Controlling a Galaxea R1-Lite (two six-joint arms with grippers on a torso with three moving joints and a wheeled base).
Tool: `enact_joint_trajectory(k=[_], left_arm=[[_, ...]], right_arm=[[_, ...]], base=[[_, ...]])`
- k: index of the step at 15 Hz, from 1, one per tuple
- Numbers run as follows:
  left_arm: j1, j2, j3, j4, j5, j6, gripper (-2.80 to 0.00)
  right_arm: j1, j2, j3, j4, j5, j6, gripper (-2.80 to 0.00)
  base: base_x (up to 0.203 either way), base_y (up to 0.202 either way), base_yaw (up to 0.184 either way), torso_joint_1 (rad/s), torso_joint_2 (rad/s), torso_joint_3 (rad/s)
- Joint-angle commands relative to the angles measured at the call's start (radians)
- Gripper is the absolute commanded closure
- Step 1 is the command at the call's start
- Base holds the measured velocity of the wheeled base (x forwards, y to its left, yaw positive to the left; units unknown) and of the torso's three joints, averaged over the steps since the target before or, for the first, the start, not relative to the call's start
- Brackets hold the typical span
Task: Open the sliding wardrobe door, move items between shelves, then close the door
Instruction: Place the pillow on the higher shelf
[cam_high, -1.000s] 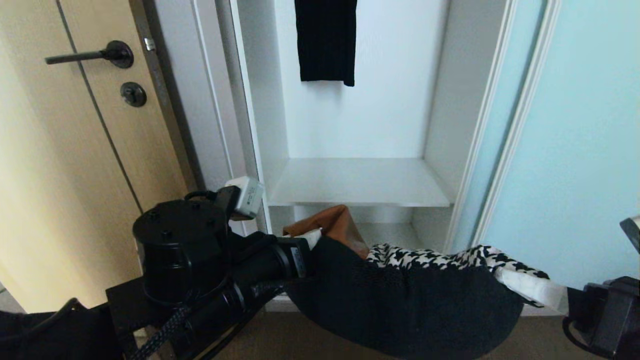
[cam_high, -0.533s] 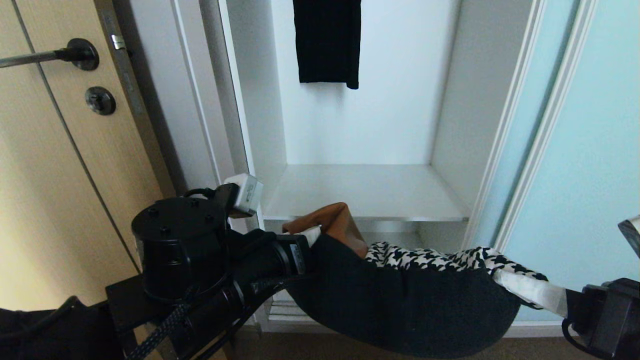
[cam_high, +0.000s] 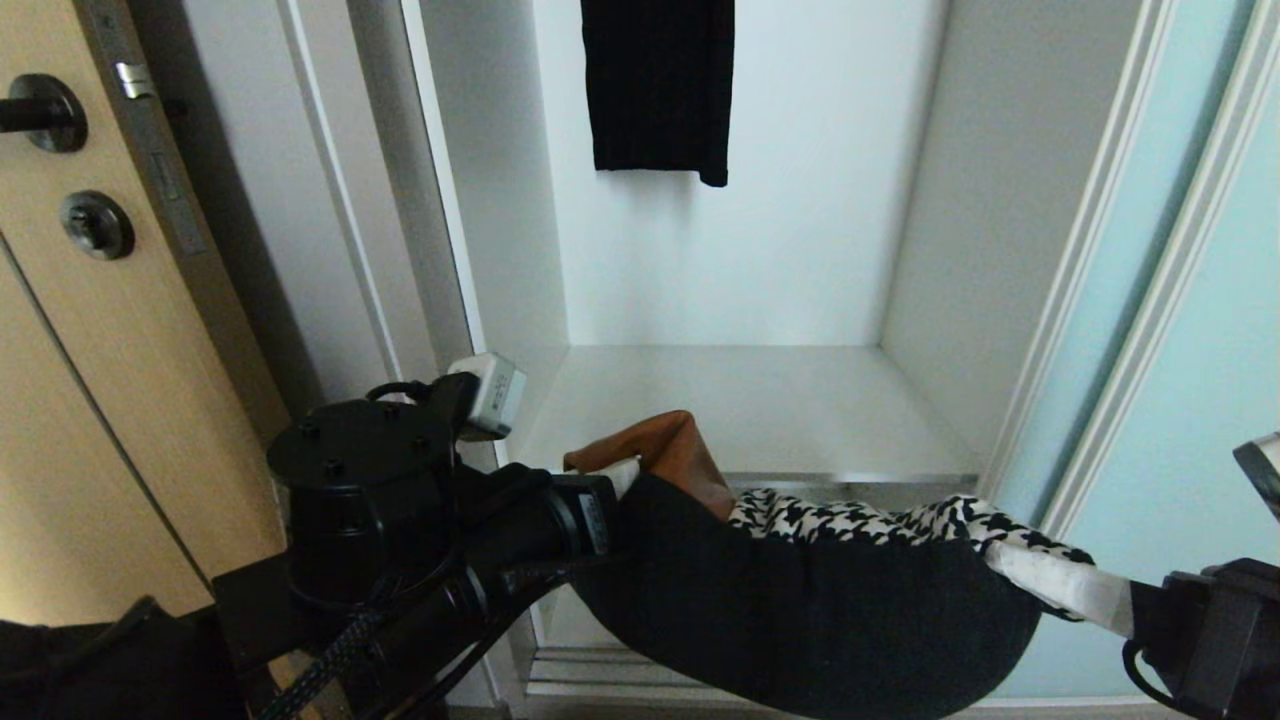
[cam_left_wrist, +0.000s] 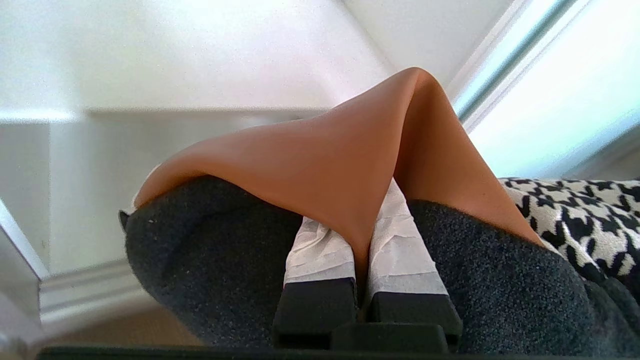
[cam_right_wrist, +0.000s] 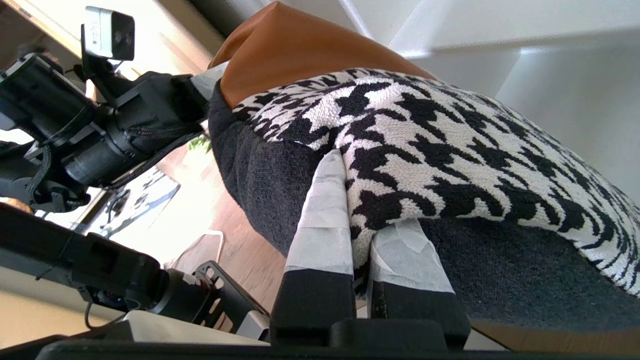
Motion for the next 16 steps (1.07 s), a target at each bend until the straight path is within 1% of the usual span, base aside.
enact_joint_trajectory(k=[1,4,6,7,9,11,13,15,16], left_arm=[[0.000,0.004,0.002,-0.004,0.001,-0.001,0.00],[-0.001,0.002,0.004,-0.006,0.001,0.001,0.00],[0.000,-0.019,-0.006,-0.005,0.001,0.008,0.00],[0.000,-0.035,-0.008,-0.004,0.001,0.033,0.00],[0.000,-0.067,-0.021,-0.001,0.002,0.049,0.00],[0.000,-0.105,-0.046,0.012,0.002,0.053,0.00],[0.008,-0.105,-0.093,0.023,0.003,0.058,0.00],[0.035,-0.098,-0.155,0.040,0.003,0.063,0.00],[0.060,-0.093,-0.194,0.056,0.002,0.064,0.00]], right_arm=[[0.001,0.000,0.000,-0.004,0.002,0.004,0.00],[0.002,-0.007,-0.006,-0.004,0.002,0.004,0.00],[0.002,-0.012,-0.027,-0.004,0.001,0.004,0.00],[0.001,-0.017,-0.051,-0.004,-0.001,0.006,0.00],[-0.001,-0.048,-0.108,0.018,-0.008,0.007,0.00],[-0.008,-0.064,-0.194,0.107,-0.012,0.004,0.00],[-0.018,-0.060,-0.294,0.192,-0.013,-0.001,0.00],[-0.060,-0.020,-0.399,0.238,-0.012,-0.005,0.00],[-0.086,0.025,-0.453,0.254,-0.009,-0.006,0.00]], base=[[0.196,0.000,0.000,0.007,0.00,0.002],[0.177,0.000,0.002,0.004,0.00,0.001],[0.029,0.000,0.000,0.007,0.00,0.000],[0.000,0.000,0.000,0.000,0.00,0.000],[0.000,0.000,0.000,0.000,0.00,0.000],[0.000,0.000,0.000,0.000,0.00,0.000],[0.000,0.000,0.000,0.000,0.00,0.000],[0.000,0.000,0.000,0.000,0.00,0.000],[0.000,0.000,0.000,0.000,0.00,0.000]])
